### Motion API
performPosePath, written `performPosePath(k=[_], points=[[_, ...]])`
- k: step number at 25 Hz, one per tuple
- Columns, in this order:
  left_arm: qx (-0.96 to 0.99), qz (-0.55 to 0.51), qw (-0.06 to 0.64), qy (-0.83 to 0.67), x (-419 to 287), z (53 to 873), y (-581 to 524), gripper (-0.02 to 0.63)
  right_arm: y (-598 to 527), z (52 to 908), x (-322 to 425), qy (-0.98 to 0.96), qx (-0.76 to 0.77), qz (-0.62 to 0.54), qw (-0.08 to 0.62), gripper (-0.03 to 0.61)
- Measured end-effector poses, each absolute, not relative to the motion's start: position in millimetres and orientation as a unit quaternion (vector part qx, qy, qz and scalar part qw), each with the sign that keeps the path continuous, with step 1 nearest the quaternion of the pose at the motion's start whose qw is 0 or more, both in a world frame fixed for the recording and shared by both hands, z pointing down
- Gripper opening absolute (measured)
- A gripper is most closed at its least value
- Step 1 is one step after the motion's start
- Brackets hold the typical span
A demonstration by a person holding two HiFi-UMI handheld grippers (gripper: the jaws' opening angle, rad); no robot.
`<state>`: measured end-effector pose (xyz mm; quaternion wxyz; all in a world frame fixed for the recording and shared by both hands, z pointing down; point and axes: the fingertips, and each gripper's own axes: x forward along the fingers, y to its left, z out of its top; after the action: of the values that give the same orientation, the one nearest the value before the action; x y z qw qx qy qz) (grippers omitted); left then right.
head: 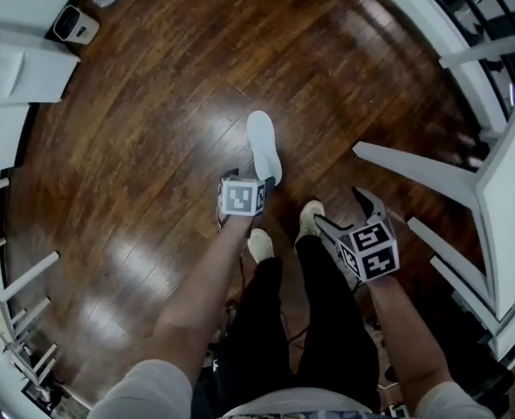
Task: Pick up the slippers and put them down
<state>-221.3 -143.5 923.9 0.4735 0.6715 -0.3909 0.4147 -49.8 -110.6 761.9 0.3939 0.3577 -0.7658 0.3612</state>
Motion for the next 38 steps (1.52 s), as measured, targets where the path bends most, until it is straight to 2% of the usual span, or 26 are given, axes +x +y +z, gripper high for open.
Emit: performPosePath(k=[7,9,16,24,30,38], points=[[0.739,0.4,0.406,-0.36,-201.9,646.3,-105.9,0.414,-42.0,535.9,-16.9,-0.752,0.43,0.343,0.364,0.432],[0.768,0.395,0.377,-0.336,-188.1,579.8,-97.4,0.415,-17.5,478.8,2.8,-0.737,0.48,0.33,0.343,0.453],[0.834,0.379,0.299,-0.266,-107.0,414.5,-34.5,0.416,87.3,348.6,91.9,-0.697,0.581,0.325,0.268,0.449],[0.865,0.359,0.26,-0.236,-33.4,324.9,61.3,0.416,210.0,276.7,195.3,-0.671,0.646,0.304,0.2,0.449],[0.869,0.362,0.259,-0.215,33.8,312.5,125.4,0.416,294.2,274.3,270.4,-0.649,0.669,0.314,0.182,0.449],[0.879,0.369,0.232,-0.194,113.3,307.2,168.0,0.416,347.0,273.3,333.6,-0.637,0.693,0.295,0.164,0.449]])
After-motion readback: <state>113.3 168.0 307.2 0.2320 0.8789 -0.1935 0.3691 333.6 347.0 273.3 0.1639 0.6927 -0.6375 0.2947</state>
